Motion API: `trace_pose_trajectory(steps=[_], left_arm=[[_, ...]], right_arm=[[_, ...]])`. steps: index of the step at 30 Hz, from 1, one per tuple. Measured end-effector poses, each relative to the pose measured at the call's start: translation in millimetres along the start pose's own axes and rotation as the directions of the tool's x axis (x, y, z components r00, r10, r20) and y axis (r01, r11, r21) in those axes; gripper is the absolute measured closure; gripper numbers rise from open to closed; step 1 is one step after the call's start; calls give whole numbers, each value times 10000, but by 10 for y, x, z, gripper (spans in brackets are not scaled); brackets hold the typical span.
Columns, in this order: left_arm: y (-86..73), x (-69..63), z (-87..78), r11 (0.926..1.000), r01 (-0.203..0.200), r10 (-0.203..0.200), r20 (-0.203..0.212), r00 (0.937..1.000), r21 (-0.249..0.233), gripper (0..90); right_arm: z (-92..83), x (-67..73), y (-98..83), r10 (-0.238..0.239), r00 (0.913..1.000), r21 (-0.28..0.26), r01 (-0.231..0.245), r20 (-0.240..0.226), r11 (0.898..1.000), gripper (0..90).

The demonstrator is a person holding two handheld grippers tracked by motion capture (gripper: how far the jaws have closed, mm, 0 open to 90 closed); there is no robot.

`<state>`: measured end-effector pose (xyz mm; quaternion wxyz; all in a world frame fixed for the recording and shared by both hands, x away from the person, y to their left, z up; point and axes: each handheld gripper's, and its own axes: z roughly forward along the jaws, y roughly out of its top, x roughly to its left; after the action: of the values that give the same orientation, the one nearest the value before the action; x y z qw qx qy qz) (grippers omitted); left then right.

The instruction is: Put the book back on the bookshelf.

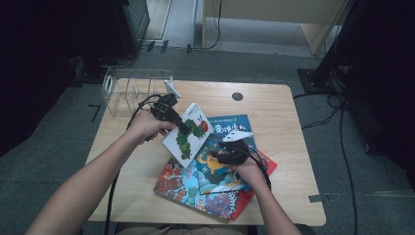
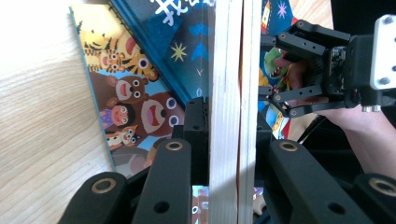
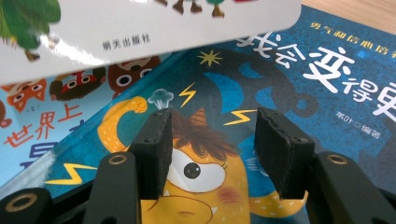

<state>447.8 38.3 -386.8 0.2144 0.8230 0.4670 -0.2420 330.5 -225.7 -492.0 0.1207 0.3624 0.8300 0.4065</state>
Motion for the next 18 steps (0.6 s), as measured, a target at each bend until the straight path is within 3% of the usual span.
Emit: trace_pose_trajectory(steps=[10, 18], left_arm=[[-24, 96, -126, 9992, 225, -226, -29, 9997, -336, 774], [-34, 155, -187, 9982, 339, -344, -93, 9994, -495, 774]], right_arm=[[13, 68, -14, -647, 9975, 90, 644, 270, 9979, 427], [19, 73, -15, -598, 9976, 176, 592, 349, 9981, 336]])
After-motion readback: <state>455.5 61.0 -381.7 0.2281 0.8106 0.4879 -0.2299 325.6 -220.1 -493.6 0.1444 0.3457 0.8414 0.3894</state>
